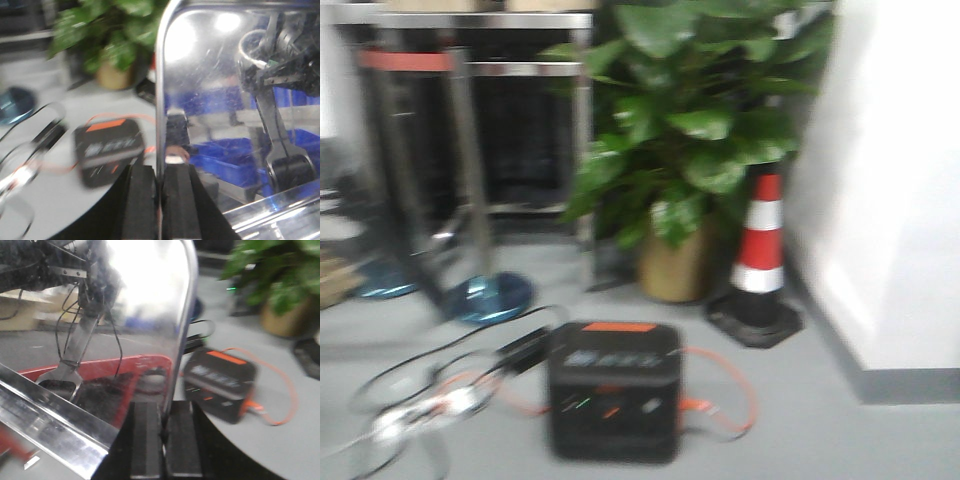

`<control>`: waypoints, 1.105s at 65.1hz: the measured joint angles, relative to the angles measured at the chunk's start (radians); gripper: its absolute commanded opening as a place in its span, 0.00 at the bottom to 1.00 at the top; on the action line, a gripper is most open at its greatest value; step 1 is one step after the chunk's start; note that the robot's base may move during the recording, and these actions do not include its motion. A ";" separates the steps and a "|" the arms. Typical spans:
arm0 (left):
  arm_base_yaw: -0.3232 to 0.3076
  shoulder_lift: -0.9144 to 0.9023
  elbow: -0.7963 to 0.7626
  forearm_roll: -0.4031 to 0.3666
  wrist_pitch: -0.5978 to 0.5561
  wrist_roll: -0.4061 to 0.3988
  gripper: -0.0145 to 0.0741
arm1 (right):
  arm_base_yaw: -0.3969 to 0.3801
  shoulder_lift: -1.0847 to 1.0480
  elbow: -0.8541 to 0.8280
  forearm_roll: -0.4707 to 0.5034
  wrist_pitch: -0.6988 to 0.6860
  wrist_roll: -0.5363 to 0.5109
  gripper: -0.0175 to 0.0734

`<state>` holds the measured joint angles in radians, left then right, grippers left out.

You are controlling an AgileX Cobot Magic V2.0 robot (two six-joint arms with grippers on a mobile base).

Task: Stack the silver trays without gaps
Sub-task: 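Carry the held tray while the base drives to another shelf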

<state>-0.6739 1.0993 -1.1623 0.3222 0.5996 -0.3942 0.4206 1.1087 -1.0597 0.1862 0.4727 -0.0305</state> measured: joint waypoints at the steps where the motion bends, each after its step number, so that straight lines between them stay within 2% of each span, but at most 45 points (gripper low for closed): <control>1: 0.000 0.000 0.000 0.000 0.000 0.000 0.15 | 0.000 0.000 0.000 0.000 0.000 0.000 0.11; 72: 0.000 0.000 0.000 0.011 -0.006 0.000 0.15 | 0.000 0.000 0.002 -0.002 -0.016 -0.002 0.11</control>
<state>-0.6739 1.0993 -1.1623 0.3332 0.5933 -0.3942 0.4206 1.1087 -1.0578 0.1838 0.4569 -0.0329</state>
